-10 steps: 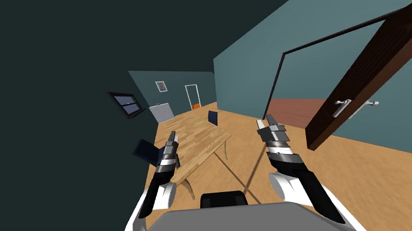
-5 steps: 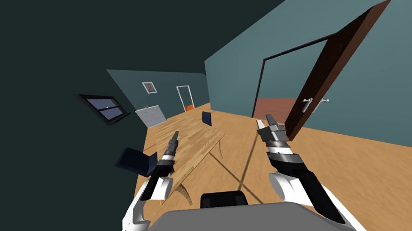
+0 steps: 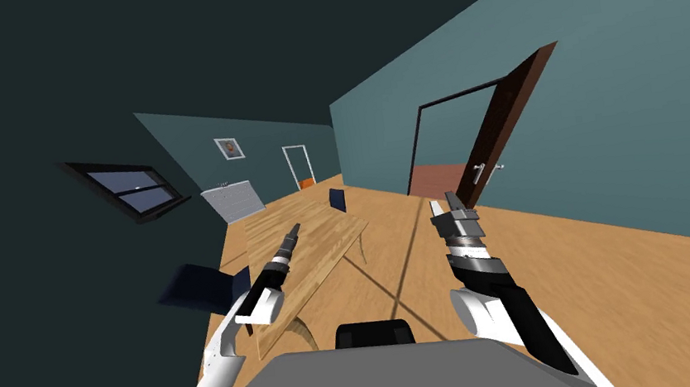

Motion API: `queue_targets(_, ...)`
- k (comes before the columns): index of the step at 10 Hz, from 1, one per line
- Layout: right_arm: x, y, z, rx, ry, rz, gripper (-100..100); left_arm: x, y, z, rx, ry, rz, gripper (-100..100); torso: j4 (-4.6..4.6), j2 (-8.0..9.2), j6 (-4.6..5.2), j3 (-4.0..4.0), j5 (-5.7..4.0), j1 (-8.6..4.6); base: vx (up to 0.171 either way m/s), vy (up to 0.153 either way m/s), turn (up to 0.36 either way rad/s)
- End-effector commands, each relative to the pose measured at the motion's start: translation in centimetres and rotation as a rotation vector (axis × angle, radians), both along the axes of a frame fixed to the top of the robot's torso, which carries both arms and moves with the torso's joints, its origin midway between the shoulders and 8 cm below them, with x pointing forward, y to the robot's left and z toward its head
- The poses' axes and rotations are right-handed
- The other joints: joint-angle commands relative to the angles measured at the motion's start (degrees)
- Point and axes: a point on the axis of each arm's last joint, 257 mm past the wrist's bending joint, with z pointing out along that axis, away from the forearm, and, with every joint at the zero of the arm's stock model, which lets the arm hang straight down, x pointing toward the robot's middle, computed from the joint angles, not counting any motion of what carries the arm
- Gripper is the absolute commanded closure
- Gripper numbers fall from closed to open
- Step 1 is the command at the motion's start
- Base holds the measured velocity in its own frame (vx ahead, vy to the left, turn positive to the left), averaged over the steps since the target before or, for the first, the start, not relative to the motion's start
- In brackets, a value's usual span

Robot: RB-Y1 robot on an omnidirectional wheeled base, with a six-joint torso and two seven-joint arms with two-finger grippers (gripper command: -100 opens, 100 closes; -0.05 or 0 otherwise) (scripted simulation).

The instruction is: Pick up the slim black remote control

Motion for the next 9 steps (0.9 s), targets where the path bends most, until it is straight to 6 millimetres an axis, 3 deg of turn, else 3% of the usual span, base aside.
queue_targets(1, 0.0, 0.0, 0.0, 0.0, 0.0, 0.0, 0, 0.5, 0.7, -1.0, 0.015, 0.036, 0.013, -100, 0.0, 0.0, 0.0, 0.0, 0.0, 0.0, -0.012, 0.014, -0.096)
queue_targets(4, 0.0, 0.0, 0.0, 0.0, 0.0, 0.0, 0, 1.6, 3.6, -4.5, 0.059, 0.157, 0.052, -100, -0.01, -0.03, -0.04, -0.02, 0.0, -0.01, -0.015, 0.014, -0.159)
queue_targets(5, 0.0, 0.0, 0.0, 0.0, 0.0, 0.0, 0, 1.6, 3.7, -4.7, 0.059, 0.164, 0.054, -100, 0.0, -0.03, 0.0, -0.02, 0.0, -0.01, -0.013, 0.018, -0.113)
queue_targets(8, 0.0, 0.0, 0.0, 0.0, 0.0, 0.0, 0, 2.2, 6.7, -8.3, 0.09, 0.295, 0.094, -100, -0.01, -0.03, -0.05, -0.02, 0.01, 0.01, -0.016, 0.019, -0.156)
queue_targets(9, 0.0, 0.0, 0.0, 0.0, 0.0, 0.0, 0, 2.1, 6.9, -8.7, 0.09, 0.306, 0.098, -100, 0.0, -0.02, -0.02, -0.01, 0.0, 0.03, -0.015, 0.026, -0.084)
